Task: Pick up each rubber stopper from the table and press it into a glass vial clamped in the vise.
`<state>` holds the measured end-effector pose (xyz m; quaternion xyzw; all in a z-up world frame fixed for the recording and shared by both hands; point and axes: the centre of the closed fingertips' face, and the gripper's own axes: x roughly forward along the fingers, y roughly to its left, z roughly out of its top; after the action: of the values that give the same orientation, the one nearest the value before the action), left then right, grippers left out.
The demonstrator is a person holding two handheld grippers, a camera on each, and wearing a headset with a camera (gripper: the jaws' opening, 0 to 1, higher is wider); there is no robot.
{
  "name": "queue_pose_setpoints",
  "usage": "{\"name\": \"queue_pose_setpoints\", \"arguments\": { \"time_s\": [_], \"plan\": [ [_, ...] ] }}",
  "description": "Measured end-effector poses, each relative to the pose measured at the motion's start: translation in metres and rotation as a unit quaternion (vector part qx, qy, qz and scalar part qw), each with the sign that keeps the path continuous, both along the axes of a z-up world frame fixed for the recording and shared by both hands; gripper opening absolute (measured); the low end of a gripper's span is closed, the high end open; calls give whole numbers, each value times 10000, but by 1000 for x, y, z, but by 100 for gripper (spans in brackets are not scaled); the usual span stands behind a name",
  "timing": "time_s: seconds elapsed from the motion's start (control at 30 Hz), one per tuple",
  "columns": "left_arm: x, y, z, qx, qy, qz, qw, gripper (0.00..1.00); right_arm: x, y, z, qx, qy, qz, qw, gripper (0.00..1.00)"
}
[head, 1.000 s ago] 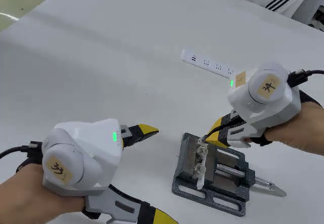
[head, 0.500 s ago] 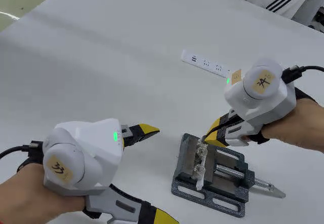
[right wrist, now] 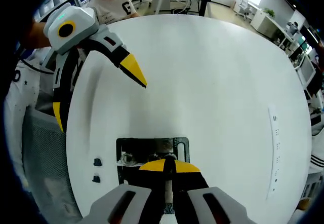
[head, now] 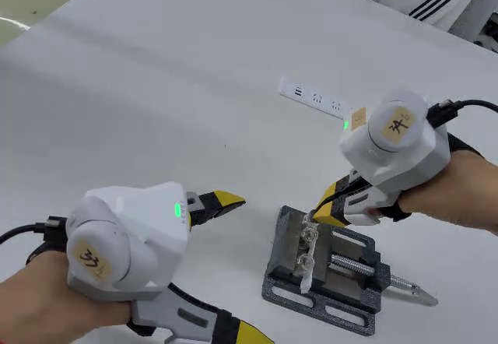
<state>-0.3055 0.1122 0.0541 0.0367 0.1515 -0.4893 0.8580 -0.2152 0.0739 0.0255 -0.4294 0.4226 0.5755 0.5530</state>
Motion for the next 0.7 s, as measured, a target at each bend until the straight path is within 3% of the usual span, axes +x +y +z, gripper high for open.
{"name": "queue_pose_setpoints", "arguments": {
  "time_s": [0.7],
  "plan": [
    [1,0,0,-22,-3,27,10000,94,0,0,-1,-82,26,-42,10000,0]
  ]
}}
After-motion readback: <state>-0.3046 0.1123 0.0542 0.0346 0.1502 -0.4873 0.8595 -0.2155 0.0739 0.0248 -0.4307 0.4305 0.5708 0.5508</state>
